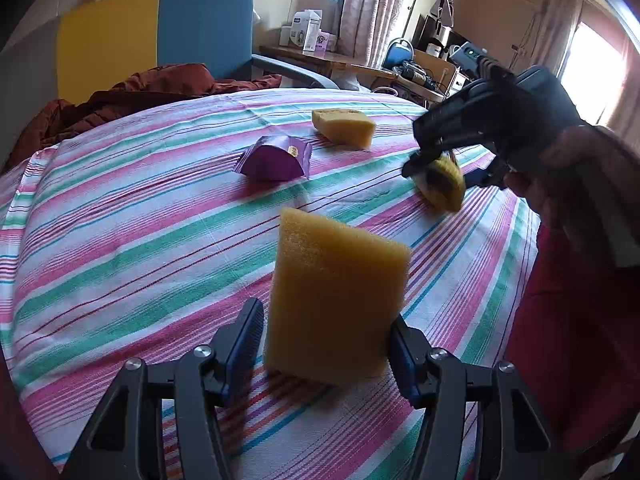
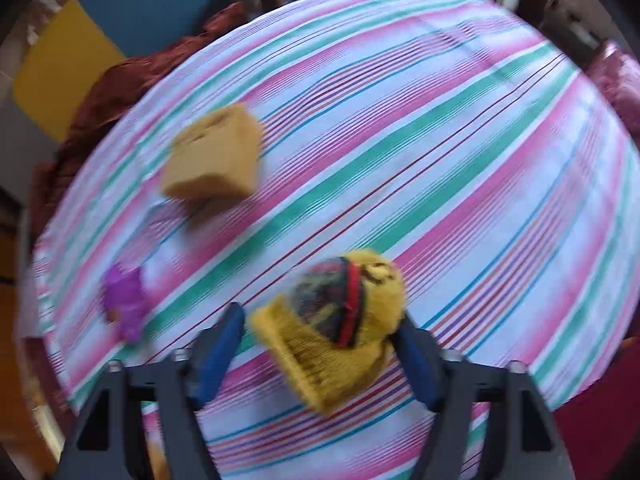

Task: Organize objects
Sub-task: 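Grasp the yellow knitted cap with the right tool, then carry the sponge and knitted cap over the gold tray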

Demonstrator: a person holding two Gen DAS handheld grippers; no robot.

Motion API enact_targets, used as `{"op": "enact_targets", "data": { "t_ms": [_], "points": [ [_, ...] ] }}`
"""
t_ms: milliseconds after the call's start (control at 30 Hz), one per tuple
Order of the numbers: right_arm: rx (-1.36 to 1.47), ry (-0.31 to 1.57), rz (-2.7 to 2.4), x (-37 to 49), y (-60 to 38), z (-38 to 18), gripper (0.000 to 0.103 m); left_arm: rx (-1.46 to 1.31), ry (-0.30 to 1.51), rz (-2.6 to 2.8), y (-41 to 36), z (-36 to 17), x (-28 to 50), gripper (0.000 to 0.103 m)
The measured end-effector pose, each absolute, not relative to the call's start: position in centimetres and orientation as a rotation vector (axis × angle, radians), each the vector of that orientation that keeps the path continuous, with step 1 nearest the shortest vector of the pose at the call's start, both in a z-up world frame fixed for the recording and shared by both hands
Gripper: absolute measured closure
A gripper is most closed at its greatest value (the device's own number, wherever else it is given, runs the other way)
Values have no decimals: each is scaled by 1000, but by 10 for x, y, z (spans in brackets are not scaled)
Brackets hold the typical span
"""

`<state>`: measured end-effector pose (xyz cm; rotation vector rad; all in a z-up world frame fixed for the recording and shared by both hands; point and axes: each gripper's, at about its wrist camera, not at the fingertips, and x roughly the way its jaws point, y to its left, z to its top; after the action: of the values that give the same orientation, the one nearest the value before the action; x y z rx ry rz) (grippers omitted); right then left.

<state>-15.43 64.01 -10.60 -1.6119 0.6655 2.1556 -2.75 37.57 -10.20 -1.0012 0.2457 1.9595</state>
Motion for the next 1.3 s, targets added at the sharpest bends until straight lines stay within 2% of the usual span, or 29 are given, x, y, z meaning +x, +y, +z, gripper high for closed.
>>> {"op": "enact_targets", "data": {
  "t_ms": [67, 200, 567, 933, 1133, 1300],
  "points": [
    [-1582, 692, 2211, -154, 639, -103, 56, -1001, 243, 1959, 375, -102, -27, 43],
    [-1589, 680, 2290, -156, 630, -101, 56, -1014, 223, 1967, 371, -100, -26, 48],
    [-1674, 699, 2436, -163, 605, -95, 56, -1069, 246, 2043, 345, -83, -18, 49],
    [-1605, 711, 2516, -164, 601, -83, 56, -963, 138, 2188, 272, -21, -11, 49],
    [-1593, 602, 2615, -156, 574, -63, 56, -948, 19, 2341, 205, 2, -27, 49],
    [-1630, 474, 2754, -138, 515, -42, 56, -948, -69, 2456, 150, 8, -32, 49]
  ]
}}
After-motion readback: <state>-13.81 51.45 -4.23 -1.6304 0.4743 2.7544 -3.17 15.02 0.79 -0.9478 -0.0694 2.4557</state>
